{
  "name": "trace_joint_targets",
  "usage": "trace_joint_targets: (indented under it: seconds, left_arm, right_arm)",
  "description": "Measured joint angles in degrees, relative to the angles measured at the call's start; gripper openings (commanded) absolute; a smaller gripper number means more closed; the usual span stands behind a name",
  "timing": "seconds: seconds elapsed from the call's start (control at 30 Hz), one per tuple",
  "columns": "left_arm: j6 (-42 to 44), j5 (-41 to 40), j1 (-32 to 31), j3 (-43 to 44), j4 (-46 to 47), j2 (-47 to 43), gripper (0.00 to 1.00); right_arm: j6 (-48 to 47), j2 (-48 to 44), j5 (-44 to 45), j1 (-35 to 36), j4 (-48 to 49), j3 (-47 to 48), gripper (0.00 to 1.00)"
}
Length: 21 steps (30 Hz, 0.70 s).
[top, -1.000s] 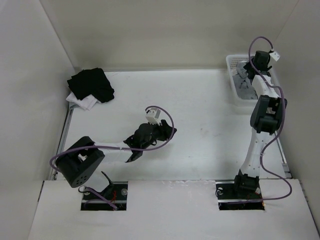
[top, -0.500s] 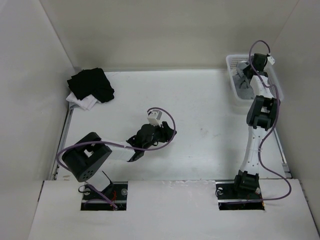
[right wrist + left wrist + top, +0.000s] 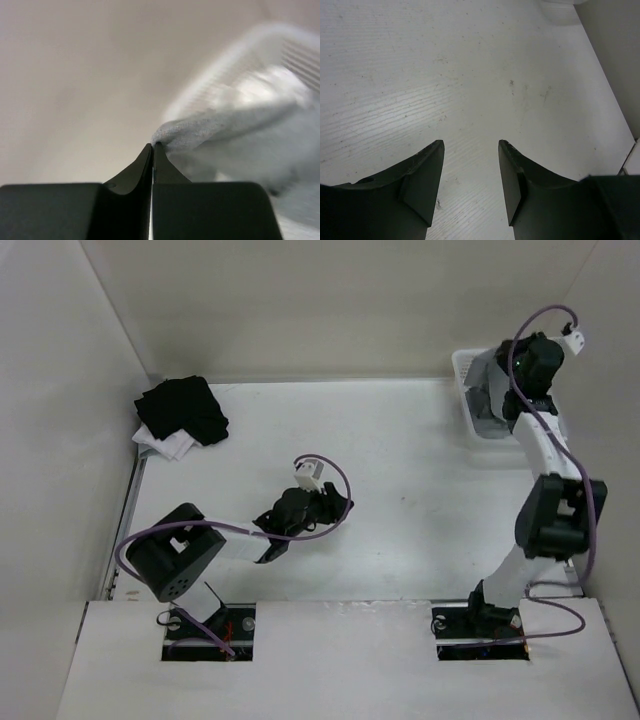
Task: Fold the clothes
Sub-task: Grab the tank top from the pile, then move the tank top to the center of the board
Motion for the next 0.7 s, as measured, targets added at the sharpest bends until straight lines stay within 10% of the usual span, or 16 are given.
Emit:
trace_joint_targets:
  seconds: [0.47, 0.7]
  left_arm:
    - [-8.35, 0.46, 14.84, -2.93, -9.4, -27.89, 0.48]
    - [-10.69, -3.06, 20.9, -6.47, -15.85, -42.71, 0.52]
  right_arm:
    - [-7.1, -40.24, -5.92, 29.44, 8.13, 4.68, 0.03]
    - [-8.55, -47.67, -6.95, 38.77, 14.05, -17.42, 0.03]
